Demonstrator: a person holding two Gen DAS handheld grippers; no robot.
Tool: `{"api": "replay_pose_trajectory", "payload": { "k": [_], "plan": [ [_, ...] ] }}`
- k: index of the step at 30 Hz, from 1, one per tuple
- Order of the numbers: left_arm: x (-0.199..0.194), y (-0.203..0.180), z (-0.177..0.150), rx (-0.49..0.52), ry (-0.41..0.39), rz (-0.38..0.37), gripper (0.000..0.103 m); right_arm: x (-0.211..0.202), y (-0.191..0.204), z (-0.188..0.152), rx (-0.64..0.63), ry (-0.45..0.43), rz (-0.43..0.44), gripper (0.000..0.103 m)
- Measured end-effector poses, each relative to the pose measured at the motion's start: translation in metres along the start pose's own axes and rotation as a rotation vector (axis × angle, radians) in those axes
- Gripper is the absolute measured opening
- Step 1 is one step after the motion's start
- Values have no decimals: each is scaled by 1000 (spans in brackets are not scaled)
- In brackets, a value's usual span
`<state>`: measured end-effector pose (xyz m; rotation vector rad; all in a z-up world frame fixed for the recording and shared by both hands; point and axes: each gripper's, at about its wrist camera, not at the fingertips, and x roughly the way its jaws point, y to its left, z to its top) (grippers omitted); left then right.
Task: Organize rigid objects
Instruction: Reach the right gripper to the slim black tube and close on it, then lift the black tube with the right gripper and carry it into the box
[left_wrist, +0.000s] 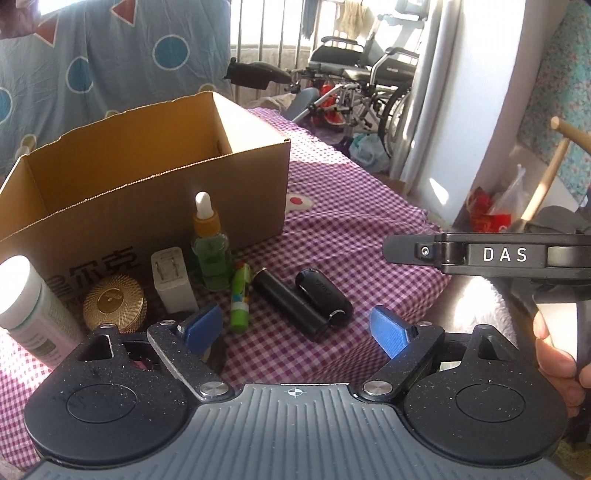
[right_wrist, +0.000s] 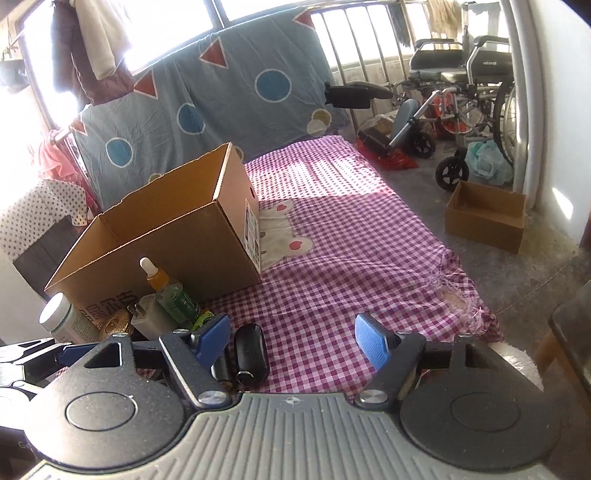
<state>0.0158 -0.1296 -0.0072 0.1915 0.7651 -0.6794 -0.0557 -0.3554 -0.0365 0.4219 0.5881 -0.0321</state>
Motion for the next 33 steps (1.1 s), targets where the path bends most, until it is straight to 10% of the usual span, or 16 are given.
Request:
{"api": "replay_pose_trajectory", "payload": {
  "k": [12,33],
  "plan": [
    [34,-4,2,0,66,-50,52,63,25,24,-55,228,258,29],
    [43,19,0,-90,123,-85,46,115,45,23,-37,486,211,23]
  ]
}}
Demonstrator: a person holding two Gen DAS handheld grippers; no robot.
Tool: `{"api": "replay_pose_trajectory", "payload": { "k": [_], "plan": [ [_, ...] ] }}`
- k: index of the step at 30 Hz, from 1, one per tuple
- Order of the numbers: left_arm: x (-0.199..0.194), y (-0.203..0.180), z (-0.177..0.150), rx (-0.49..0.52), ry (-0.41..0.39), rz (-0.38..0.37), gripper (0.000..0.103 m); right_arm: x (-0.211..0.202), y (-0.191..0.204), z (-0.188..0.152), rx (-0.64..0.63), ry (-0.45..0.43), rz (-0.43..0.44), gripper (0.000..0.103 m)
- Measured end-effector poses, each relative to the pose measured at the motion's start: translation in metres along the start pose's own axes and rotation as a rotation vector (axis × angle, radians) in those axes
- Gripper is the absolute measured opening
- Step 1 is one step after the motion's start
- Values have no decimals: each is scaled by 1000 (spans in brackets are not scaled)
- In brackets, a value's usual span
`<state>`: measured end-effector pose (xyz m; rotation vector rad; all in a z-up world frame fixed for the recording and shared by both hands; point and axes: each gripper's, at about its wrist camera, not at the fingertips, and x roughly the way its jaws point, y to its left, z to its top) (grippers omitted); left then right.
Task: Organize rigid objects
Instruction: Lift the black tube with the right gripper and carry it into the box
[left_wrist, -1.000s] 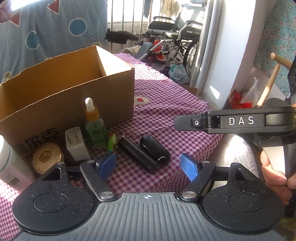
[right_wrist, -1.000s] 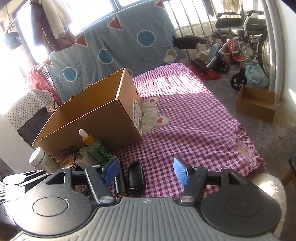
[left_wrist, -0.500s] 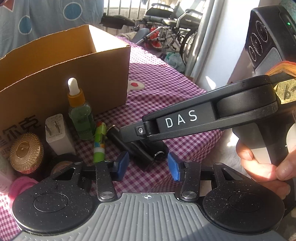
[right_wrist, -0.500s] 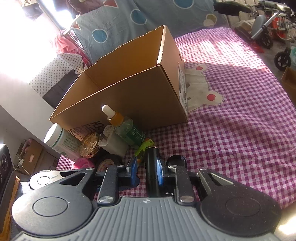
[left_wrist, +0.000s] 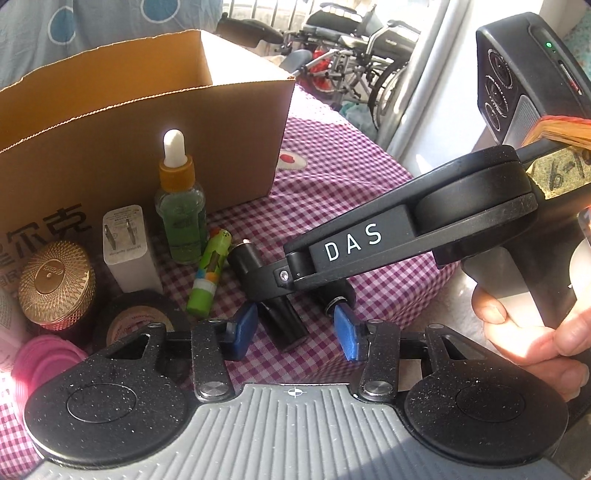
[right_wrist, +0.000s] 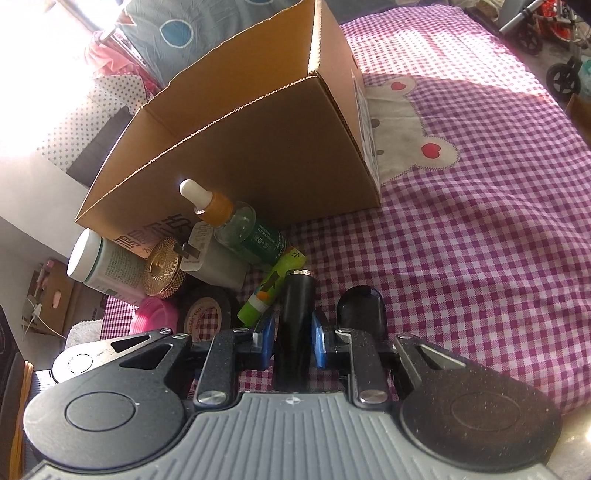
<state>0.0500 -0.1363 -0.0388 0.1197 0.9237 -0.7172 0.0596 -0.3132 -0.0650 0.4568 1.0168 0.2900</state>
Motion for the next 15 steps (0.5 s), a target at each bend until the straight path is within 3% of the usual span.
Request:
{"api": "replay_pose_trajectory", "payload": {
  "k": [9,15],
  "plan": [
    [10,6,3,-31,26,21,45,11,4,7,42,29,-2,24],
    [7,10,2,-27,26,41,30,13,3,1,78,6,4,24]
  ]
}}
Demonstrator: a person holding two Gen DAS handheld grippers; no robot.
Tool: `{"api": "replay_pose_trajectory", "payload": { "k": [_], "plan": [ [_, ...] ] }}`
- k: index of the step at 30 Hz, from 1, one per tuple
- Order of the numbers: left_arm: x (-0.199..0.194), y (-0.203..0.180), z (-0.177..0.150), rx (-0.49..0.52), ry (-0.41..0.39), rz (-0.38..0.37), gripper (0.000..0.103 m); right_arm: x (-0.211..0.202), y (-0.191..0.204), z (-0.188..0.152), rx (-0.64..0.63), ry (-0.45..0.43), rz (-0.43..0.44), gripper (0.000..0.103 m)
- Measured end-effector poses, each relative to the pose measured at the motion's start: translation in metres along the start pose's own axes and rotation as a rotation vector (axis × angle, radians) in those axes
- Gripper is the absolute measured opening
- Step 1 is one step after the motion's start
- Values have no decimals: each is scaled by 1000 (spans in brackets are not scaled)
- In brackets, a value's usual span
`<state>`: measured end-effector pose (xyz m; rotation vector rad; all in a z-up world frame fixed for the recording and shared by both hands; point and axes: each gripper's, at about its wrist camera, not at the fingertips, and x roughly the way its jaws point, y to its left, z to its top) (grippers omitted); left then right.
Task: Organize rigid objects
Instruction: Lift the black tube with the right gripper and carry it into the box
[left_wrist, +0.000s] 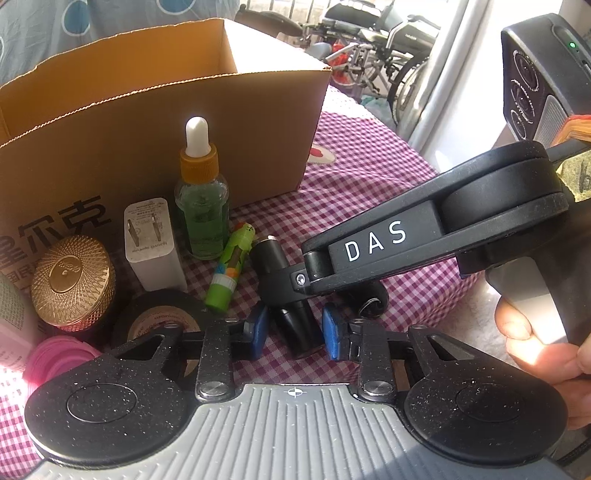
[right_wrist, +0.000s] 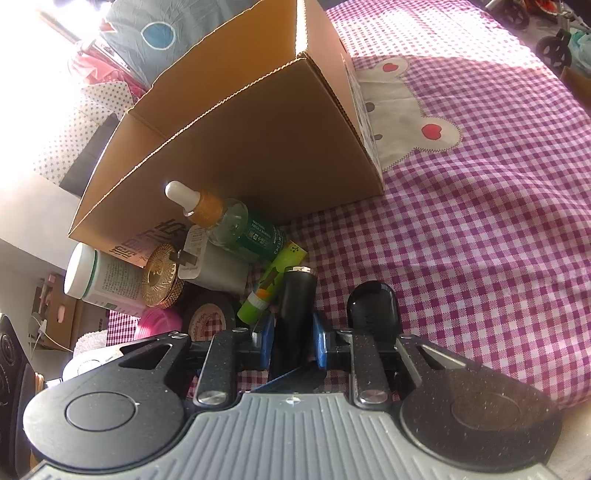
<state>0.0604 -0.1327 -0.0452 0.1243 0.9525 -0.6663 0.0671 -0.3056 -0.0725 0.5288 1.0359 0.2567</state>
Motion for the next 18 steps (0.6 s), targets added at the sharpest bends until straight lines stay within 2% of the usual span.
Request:
{"api": "replay_pose_trajectory", "payload": {
  "k": [5,10,14,18],
  "plan": [
    [-8,-1,-3,9,-20,0,27,-10,-2,-9,32,-33,24,24],
    [-28,-12,-5,48,-64,0,27,-36,6,-25,33,-105,40,24],
    [-55,-24,-6,80,-129,5,27,-66,23,-38,-1,-180,54,24],
    [-90,-30,0,111,-225,47,27,-96,52,-33,-84,-264,84,24]
  ]
}}
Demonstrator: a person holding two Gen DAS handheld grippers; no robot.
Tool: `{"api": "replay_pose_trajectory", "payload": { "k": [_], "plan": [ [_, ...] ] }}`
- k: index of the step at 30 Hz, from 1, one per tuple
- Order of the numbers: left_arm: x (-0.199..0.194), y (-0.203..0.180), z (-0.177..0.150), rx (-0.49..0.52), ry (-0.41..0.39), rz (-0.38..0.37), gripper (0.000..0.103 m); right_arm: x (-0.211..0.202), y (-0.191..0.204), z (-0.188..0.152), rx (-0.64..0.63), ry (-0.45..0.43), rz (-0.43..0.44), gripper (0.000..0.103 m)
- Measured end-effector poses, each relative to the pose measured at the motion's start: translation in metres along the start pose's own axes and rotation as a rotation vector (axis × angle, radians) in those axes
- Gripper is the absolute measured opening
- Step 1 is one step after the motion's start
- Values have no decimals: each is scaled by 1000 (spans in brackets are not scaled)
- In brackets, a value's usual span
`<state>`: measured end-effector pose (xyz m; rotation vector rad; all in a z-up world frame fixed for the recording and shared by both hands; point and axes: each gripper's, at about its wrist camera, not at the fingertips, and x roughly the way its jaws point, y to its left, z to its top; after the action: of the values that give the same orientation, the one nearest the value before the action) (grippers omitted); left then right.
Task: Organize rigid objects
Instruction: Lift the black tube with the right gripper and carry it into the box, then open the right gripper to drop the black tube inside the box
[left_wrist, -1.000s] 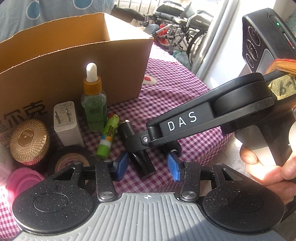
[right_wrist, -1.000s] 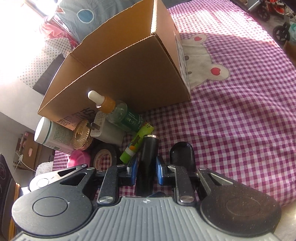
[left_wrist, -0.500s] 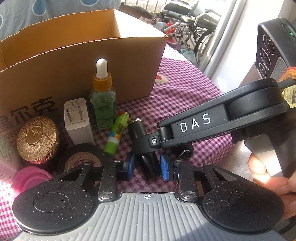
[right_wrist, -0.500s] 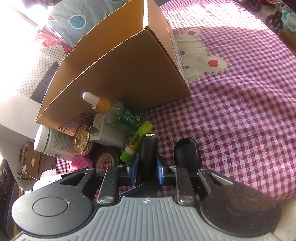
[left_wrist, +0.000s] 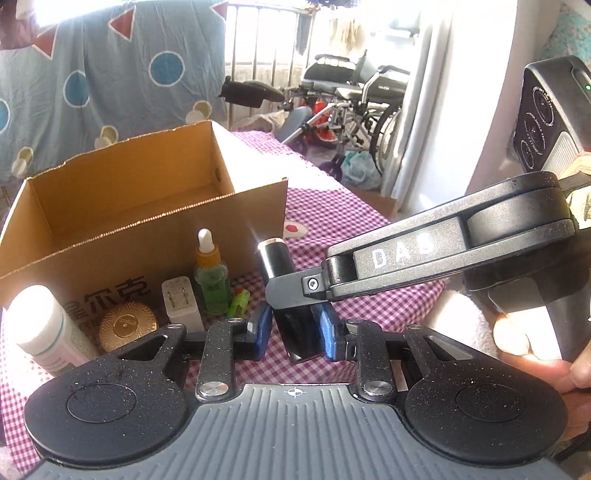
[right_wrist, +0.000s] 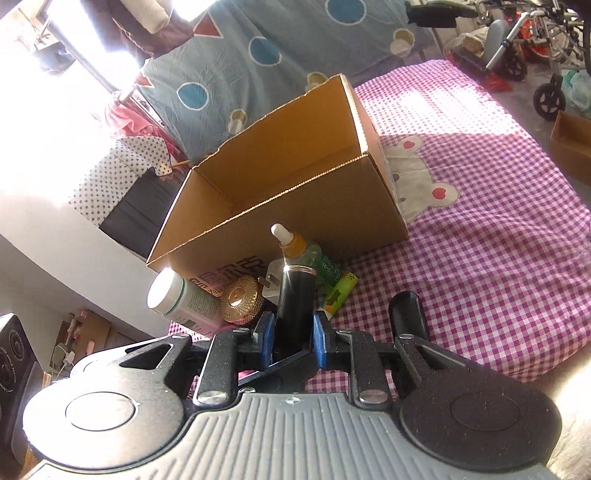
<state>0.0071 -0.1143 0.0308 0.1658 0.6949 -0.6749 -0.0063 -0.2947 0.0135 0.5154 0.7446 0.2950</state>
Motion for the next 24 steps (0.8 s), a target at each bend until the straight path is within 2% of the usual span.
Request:
{"api": "replay_pose_trajectory", "payload": {
  "k": [5,8,13,17,21,24],
  "plan": [
    [-26,21,31,-21,-70,79,27,5,39,39,-99,-54,94,24],
    [-29,42,55,-46,-74,134,27,25,55,70,-130,-34,155,24],
    [-4,85,88,-113,3,205,27,92,70,128,-103,108,219,24],
    [27,125,101,-169,90,220,27,153,72,162,-54,244,214,24],
    [55,158,101,-207,188,240,28,216,70,181,-19,372,186,23],
    [68,174,97,-227,220,278,29,254,67,188,13,437,171,20]
  ]
}}
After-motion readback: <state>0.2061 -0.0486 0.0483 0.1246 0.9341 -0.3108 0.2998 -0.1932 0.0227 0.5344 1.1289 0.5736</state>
